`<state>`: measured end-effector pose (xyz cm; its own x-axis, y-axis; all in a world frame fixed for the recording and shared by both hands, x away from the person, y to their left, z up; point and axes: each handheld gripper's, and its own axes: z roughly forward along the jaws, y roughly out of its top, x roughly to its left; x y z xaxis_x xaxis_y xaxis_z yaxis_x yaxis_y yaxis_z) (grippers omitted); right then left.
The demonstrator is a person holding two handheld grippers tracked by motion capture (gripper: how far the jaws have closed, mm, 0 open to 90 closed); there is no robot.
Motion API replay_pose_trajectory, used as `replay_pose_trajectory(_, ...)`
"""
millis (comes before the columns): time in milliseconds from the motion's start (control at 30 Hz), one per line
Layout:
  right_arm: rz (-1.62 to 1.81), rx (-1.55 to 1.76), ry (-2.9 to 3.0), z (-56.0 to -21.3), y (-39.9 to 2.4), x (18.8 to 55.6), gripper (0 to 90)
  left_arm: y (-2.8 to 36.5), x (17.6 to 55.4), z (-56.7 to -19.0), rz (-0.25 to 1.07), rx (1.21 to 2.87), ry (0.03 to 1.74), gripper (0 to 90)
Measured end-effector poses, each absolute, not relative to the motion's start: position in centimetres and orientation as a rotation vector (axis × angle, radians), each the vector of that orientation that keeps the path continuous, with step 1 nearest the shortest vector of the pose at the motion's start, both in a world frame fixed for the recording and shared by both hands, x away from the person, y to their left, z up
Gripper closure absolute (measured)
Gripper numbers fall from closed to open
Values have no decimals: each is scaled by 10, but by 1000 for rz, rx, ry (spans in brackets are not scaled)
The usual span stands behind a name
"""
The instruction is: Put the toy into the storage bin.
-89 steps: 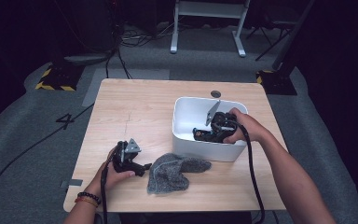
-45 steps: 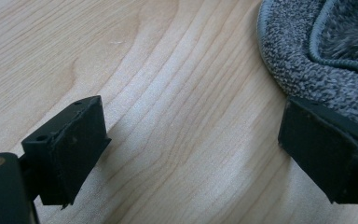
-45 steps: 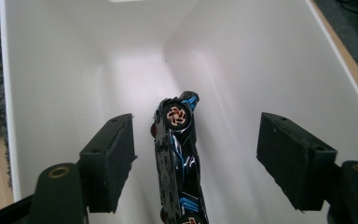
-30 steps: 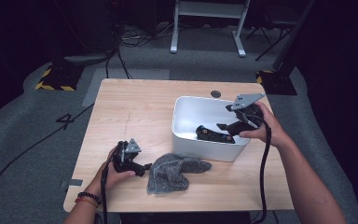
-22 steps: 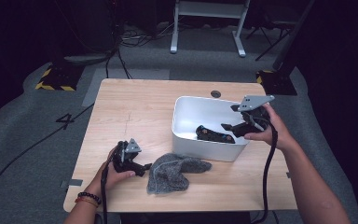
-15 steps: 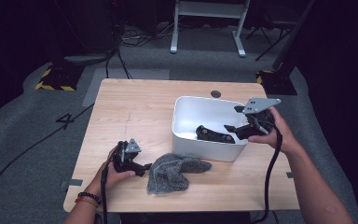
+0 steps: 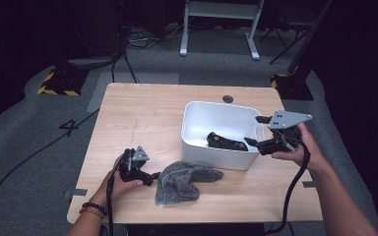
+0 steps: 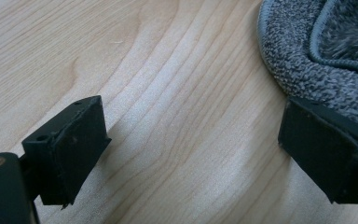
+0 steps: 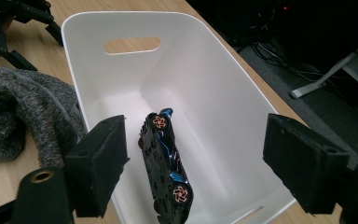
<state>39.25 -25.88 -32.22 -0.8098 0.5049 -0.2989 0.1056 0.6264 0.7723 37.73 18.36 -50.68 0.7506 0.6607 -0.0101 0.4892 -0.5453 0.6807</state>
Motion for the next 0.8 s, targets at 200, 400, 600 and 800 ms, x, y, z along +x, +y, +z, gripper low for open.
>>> replay_pose_trajectory(200, 1081, 487, 2344, -327, -267, 384, 216, 184, 377, -507, 323, 2260, 858, 83)
replay_pose_trajectory(400, 1084, 481, 2325, -332, -277, 374, 219, 184, 377, -507, 323, 2260, 858, 83)
replay_pose_trajectory(600, 1090, 492, 2318, -337, -287, 365, 217, 184, 377, -507, 323, 2261, 858, 83)
replay_pose_trajectory(800, 1087, 505, 2309, -346, -295, 358, 216, 184, 377, -507, 323, 2260, 859, 83)
